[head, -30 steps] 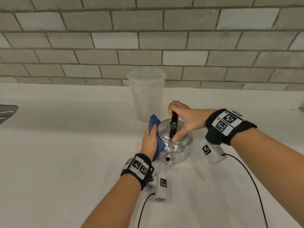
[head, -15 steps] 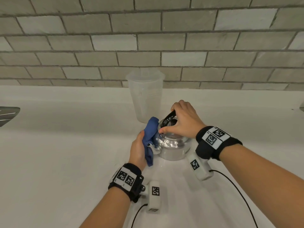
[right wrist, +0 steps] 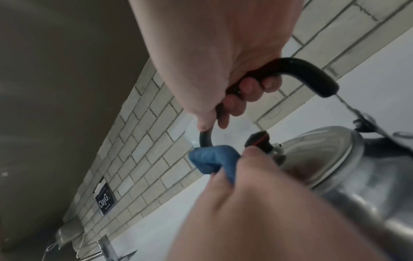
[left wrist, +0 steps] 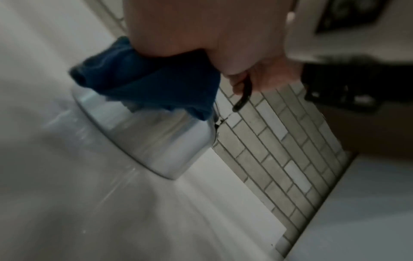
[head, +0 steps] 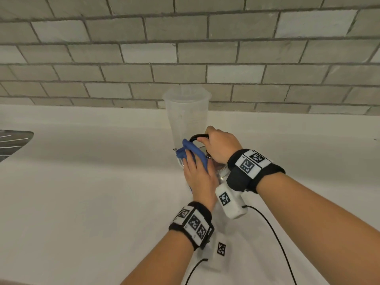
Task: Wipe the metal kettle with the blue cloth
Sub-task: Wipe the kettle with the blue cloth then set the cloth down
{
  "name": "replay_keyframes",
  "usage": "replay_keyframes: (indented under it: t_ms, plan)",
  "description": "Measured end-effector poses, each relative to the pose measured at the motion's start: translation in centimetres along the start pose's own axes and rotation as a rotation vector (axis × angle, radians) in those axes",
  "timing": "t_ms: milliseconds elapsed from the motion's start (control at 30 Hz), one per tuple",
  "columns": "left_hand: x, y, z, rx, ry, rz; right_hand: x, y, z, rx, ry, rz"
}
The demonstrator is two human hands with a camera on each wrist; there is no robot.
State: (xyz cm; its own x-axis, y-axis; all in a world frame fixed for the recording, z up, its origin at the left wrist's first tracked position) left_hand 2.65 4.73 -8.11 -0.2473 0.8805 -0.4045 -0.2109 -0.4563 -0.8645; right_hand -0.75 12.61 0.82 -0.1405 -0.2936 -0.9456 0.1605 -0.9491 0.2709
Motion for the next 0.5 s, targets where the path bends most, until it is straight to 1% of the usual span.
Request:
replay_keyframes:
  t_ms: [67,100,133,167,200,233,267,300,367,433,500]
  plan:
    - [1.4,0.7,0.8,0.044,0.051,0.191,0.0,0.0,0.3,0.027,0.028,0.013]
    - [2.0,1.0,0.6,0.109,0.081,0.286,0.0,0.0,0.4,0.043,0.036,0.019]
    - [2.4,1.2,0.0,0.144,0.149,0.41,-0.1,0.0,0.4,0.058,0.041,0.029]
    - [2.6,1.4,-0.8,0.187,0.18,0.519,-0.1,0.0,0.4,0.071,0.042,0.04]
    - [2.6,1.6,-1.6,0.24,0.212,0.596,-0.2,0.0,0.3,0.08,0.042,0.049]
    - [2.5,1.4,-2.4,0.28,0.281,0.605,-0.3,0.0,0.3,0.086,0.043,0.054]
    - [1.6,0.7,-3.3,0.268,0.343,0.503,-0.4,0.0,0.2,0.089,0.047,0.055]
    - [0.7,0.0,-3.9,0.232,0.393,0.348,-0.5,0.1,0.2,0.09,0.056,0.056]
    - [-1.7,-1.6,-4.6,0.043,0.512,0.043,-0.8,0.1,0.1,0.089,0.086,0.069]
    - [-4.6,-2.1,-4.1,-0.148,0.543,-0.106,-1.1,0.1,0.0,0.075,0.111,0.083]
    - [-7.0,-2.2,-3.1,-0.342,0.522,-0.348,-1.3,0.1,-0.2,0.055,0.13,0.099]
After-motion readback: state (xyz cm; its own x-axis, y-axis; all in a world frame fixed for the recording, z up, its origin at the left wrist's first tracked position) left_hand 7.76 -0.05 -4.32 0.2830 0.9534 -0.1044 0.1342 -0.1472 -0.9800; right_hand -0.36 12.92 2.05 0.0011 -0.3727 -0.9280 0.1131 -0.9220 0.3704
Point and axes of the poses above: each hand's wrist, its own z-axis towards the middle knuckle, its own x-axis out of the palm, y = z × x, the point moved 4 cm from there along z, towards the middle knuckle, and after that the axes turned 2 degrees about -x, right-handed, at the moved point
